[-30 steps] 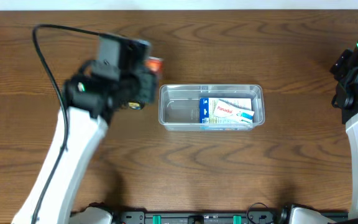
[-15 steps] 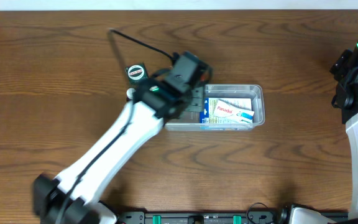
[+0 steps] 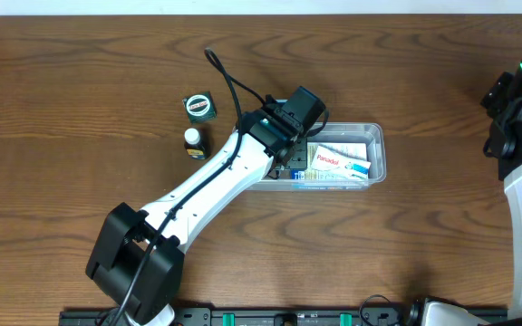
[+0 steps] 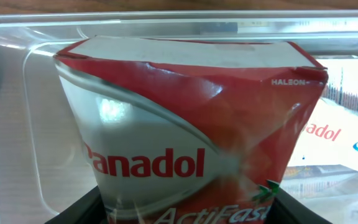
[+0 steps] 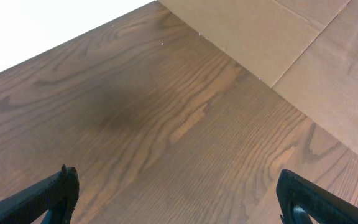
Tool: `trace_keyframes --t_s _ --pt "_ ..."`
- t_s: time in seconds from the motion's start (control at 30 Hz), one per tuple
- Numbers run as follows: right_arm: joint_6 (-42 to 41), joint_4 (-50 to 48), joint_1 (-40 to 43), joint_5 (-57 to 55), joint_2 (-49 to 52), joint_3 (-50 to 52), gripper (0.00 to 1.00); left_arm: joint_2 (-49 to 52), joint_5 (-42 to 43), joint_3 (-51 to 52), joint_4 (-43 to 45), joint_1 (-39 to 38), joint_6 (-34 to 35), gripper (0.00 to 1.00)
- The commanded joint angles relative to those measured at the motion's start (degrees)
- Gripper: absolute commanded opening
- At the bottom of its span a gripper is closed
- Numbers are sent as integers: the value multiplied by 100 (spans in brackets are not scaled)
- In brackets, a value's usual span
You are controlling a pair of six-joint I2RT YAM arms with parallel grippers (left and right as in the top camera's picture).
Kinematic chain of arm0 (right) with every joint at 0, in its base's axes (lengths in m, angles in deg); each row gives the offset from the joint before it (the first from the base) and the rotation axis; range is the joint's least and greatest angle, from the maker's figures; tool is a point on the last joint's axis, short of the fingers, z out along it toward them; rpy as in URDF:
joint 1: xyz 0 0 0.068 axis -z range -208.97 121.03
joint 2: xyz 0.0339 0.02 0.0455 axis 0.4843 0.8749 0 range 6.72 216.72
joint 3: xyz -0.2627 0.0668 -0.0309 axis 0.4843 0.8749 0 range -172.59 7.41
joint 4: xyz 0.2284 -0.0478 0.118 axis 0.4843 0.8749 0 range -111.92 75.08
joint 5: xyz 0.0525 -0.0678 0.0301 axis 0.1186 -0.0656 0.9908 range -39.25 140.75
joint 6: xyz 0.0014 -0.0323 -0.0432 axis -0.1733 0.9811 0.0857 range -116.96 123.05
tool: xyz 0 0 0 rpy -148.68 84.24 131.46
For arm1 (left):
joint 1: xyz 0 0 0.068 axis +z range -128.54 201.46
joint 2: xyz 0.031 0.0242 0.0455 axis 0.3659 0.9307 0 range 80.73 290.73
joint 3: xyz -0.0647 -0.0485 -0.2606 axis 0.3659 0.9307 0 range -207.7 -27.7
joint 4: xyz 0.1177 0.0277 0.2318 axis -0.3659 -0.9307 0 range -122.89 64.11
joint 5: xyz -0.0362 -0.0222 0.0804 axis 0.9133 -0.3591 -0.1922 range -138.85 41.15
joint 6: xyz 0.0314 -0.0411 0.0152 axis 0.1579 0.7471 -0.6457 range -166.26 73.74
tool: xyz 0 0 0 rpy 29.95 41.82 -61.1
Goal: Pack container
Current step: 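Lower the red box into the container beside the other boxes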
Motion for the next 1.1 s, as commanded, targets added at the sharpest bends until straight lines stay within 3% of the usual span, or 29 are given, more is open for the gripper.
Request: trace_keyframes --t_s 0.0,0.2,0.63,1.07 --pt "-76 11 37 -76 20 0 99 17 -160 2 -164 4 291 61" --pt "-76 11 37 -76 20 0 99 24 -184 2 -577 4 343 60" --pt "-76 11 37 -76 20 0 99 83 -269 9 -444 4 323 60" --pt "-76 11 37 -76 20 0 99 922 -271 9 -400 9 323 60"
